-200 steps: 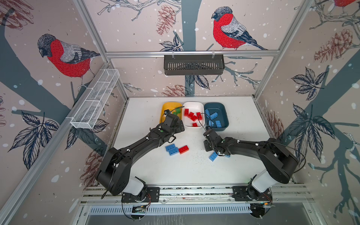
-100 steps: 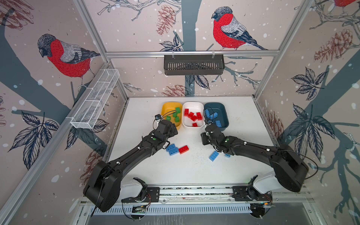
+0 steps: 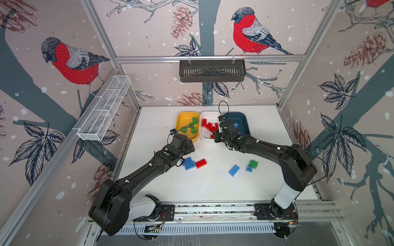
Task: Sort the legos into containers by color
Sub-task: 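Drop the red brick into the white bin with the right gripper, then grasp a light blue brick on the table with the right gripper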
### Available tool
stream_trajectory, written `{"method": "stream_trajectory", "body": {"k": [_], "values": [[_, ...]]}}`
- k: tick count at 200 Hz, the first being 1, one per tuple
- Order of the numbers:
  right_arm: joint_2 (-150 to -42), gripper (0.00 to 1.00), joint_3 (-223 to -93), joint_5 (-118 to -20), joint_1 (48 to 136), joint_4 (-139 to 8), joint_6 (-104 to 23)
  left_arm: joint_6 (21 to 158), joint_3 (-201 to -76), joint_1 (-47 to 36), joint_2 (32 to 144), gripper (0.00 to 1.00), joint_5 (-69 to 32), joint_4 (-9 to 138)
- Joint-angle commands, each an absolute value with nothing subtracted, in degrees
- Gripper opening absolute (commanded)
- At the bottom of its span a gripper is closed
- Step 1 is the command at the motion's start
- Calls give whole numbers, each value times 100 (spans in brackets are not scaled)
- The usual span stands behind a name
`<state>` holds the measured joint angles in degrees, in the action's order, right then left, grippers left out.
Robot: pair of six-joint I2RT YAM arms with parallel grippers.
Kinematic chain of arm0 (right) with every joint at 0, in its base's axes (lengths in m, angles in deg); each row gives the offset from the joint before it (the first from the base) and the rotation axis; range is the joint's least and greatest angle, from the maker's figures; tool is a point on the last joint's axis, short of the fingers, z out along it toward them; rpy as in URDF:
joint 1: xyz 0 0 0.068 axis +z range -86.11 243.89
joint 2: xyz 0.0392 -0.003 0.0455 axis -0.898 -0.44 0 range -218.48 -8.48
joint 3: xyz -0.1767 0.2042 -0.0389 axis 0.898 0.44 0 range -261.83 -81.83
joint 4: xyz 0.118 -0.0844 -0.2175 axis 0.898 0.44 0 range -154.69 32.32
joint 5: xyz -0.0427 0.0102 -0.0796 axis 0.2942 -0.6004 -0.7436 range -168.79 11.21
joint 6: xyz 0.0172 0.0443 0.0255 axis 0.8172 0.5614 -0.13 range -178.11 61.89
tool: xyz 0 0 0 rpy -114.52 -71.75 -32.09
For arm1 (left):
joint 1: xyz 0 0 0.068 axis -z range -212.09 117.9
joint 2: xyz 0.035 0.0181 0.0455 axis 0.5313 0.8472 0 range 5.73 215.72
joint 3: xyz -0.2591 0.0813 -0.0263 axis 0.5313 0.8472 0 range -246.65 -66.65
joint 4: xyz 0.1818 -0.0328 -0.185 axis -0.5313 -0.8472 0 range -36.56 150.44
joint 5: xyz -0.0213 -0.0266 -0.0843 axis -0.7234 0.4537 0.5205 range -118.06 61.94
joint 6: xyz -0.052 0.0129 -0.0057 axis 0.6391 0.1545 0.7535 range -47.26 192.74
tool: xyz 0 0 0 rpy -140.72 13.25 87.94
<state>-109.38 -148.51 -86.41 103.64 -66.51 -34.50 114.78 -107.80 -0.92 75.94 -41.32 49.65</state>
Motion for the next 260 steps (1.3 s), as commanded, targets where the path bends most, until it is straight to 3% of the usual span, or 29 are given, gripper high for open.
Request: {"method": "stream_trajectory", "body": {"k": [1, 37, 97, 130, 178, 260], "values": [[-11359, 35, -15380, -8608, 10301, -6410, -3662, 11482, -10673, -99, 7472, 97, -4134, 5005], [-11985, 70, -16363, -8837, 10246, -5743, -3726, 11384, -10590, -100, 7443, 97, -4212, 5017], [-10313, 78, -14783, -8921, 10334, -5610, -3582, 11467, -10632, -98, 7627, 97, -4160, 5177], [-9119, 100, -13207, -8975, 10344, -5297, -2732, 11453, -10721, -98, 7822, 97, -4143, 5375], [-8057, 99, -12019, -8370, 10507, -4554, -1490, 11484, -11006, -99, 8125, 97, -4170, 5254], [-7857, 94, -11172, -8251, 11093, -4855, -459, 11616, -10885, -103, 8134, 97, -4308, 5257]]}}
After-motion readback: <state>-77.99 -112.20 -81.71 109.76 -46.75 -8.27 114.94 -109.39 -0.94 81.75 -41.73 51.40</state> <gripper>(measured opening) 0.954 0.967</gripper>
